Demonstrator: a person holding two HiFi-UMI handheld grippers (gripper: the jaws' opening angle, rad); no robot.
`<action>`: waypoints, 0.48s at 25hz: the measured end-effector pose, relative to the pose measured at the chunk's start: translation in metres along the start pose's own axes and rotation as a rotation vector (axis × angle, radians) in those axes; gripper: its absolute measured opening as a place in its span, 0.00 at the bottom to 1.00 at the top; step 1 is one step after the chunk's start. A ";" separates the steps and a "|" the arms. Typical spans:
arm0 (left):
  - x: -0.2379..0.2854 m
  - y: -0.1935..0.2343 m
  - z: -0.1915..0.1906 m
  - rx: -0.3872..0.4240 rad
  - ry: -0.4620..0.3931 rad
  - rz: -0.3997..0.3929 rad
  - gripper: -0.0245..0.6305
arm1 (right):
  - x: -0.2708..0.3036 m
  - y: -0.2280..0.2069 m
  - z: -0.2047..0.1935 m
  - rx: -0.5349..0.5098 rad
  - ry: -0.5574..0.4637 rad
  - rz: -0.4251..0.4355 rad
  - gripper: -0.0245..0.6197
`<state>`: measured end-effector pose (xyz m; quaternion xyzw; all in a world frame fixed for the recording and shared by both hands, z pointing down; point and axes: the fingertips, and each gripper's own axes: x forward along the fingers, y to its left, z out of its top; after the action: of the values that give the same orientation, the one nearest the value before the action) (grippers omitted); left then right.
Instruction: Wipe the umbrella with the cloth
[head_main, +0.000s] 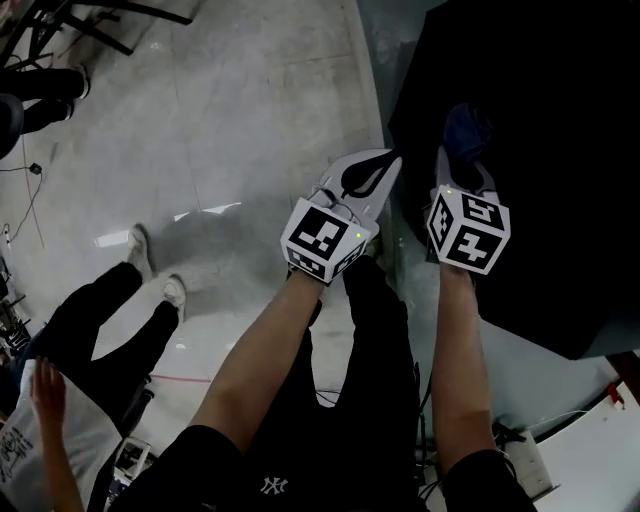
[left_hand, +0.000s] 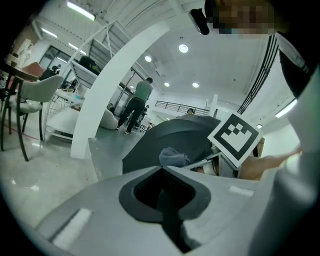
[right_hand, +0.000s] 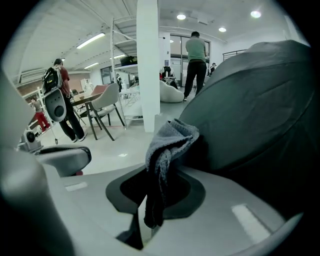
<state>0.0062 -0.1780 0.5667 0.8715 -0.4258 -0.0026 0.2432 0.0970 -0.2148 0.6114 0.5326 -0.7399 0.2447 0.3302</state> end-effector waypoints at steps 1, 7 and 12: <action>0.001 0.006 -0.005 0.003 -0.001 0.002 0.04 | 0.010 0.005 -0.003 0.001 0.000 0.005 0.16; 0.006 0.044 -0.031 0.024 -0.010 0.026 0.04 | 0.071 0.027 -0.025 -0.014 0.015 0.033 0.16; 0.008 0.067 -0.051 0.029 -0.024 0.038 0.04 | 0.114 0.040 -0.049 -0.050 0.040 0.027 0.16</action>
<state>-0.0280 -0.1970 0.6419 0.8667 -0.4451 -0.0025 0.2254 0.0456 -0.2387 0.7288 0.5090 -0.7462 0.2414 0.3548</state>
